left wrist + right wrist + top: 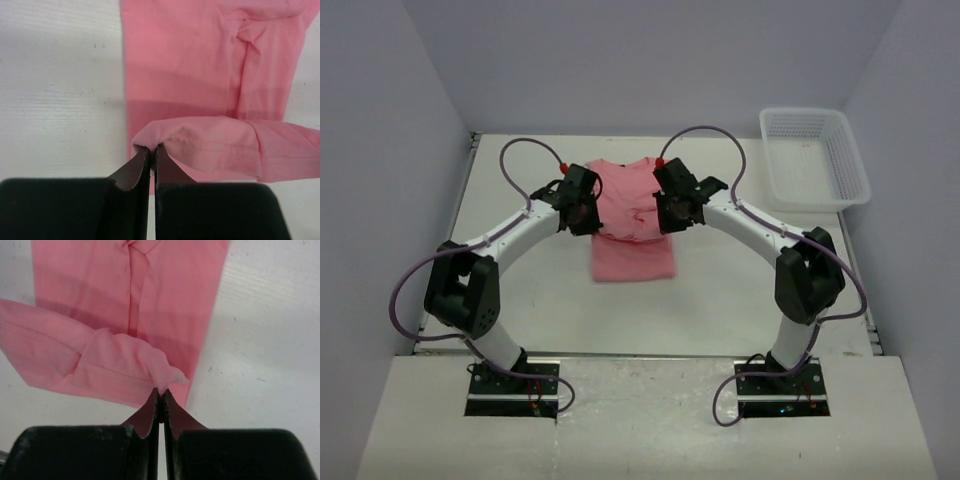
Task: Fold and stack the t-shirts
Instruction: Fold the folded rectangular tshirt in 1/3 of the way, then grab one side of the 2/3 rectangular tshirt with both arms
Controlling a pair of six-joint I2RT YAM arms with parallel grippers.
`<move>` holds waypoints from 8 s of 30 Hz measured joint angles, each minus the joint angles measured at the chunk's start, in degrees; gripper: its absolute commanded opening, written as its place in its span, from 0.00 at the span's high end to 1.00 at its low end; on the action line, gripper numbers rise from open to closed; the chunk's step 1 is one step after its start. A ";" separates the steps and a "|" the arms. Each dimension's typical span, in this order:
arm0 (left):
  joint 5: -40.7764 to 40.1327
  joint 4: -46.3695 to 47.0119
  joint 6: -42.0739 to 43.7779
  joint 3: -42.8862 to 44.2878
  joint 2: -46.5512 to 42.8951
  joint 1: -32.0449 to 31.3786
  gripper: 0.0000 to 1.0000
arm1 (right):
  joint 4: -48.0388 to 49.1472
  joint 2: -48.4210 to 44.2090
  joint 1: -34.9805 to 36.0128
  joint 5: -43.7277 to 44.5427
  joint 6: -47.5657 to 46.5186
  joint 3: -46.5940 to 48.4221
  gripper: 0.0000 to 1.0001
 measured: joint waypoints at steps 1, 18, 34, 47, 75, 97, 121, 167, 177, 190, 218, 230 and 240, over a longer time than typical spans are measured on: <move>0.22 0.02 0.28 0.28 0.44 0.63 1.00 | 0.00 0.92 -0.42 -0.63 -0.39 0.70 1.00; 2.34 15.72 8.28 10.29 15.12 3.91 0.35 | -2.89 27.50 -10.60 -6.43 -8.76 40.22 0.03; 13.11 21.05 6.73 3.69 -2.21 3.50 1.00 | 0.79 -4.83 -8.33 -5.84 -6.08 1.29 1.00; 29.62 21.31 6.49 -5.05 6.93 2.73 1.00 | 5.57 -3.91 -4.52 -13.27 -2.69 -11.13 1.00; 35.85 28.48 5.29 11.93 29.40 5.33 1.00 | 6.84 8.44 -0.20 -16.59 -0.66 -3.96 1.00; 42.56 33.48 9.73 15.93 22.77 13.38 0.47 | 7.15 3.93 0.13 -12.28 -1.18 -7.32 0.93; 23.08 29.59 7.02 -10.19 6.19 6.69 0.76 | 11.32 5.07 -4.61 -20.81 -2.43 -8.07 1.00; 17.14 38.12 3.96 -27.10 0.87 2.95 0.76 | 36.68 -4.72 4.59 -24.39 15.65 -38.62 1.00; 15.74 41.88 0.52 -34.82 -4.79 -1.57 0.76 | 40.89 -10.97 8.96 -23.56 21.16 -47.28 1.00; 13.11 35.91 -0.79 -39.43 -13.55 -3.93 0.65 | 35.47 -17.70 11.26 -18.36 19.15 -49.09 0.85; -7.23 7.04 -4.57 -35.23 -32.26 -15.78 0.48 | 25.05 -30.58 13.16 -12.39 20.39 -54.60 0.40; -8.26 2.86 -8.46 -37.29 -35.50 -18.23 0.48 | 34.38 -24.15 13.07 -13.99 23.91 -53.81 0.63; -8.50 -0.13 -11.47 -37.92 -36.89 -19.28 0.48 | 34.88 -23.52 13.05 -12.96 25.99 -54.82 1.00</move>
